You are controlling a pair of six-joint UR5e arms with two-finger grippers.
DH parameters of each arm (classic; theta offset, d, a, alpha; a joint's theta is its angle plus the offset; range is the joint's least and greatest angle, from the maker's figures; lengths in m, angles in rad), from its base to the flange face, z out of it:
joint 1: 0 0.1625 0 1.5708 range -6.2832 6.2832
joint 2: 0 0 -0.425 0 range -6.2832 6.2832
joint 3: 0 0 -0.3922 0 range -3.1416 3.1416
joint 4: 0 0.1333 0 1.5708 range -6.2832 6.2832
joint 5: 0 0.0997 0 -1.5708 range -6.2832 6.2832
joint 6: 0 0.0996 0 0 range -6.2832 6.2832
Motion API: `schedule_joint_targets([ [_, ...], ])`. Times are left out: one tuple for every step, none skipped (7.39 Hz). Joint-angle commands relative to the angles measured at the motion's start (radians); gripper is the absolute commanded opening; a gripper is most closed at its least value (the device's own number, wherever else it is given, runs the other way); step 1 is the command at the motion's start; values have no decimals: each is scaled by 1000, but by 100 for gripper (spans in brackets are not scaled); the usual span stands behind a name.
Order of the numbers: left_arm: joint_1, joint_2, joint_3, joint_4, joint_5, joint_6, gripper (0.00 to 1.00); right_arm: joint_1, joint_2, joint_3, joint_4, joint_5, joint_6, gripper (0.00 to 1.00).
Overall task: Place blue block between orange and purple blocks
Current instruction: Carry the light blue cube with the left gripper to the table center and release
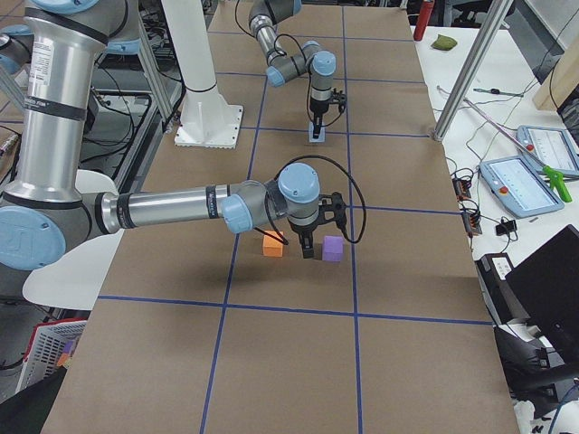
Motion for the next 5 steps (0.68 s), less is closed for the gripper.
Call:
schedule_joint_targets([
  [26, -12, 32, -23, 27, -18, 5, -12, 5, 0, 0, -9, -3, 100],
  [30, -10, 32, -23, 27, -26, 57, -18, 7, 3, 0, -7, -3, 100],
  [30, -10, 32, -23, 33, -21, 97, -32, 10, 8, 0, -7, -3, 100],
  [30, -12, 29, -23, 42, -18, 100, -42, 43, 6, 0, -13, 12, 100],
  [16, -12, 13, -17, 42, -17, 100, -71, 88, 6, 0, -33, 114, 100],
])
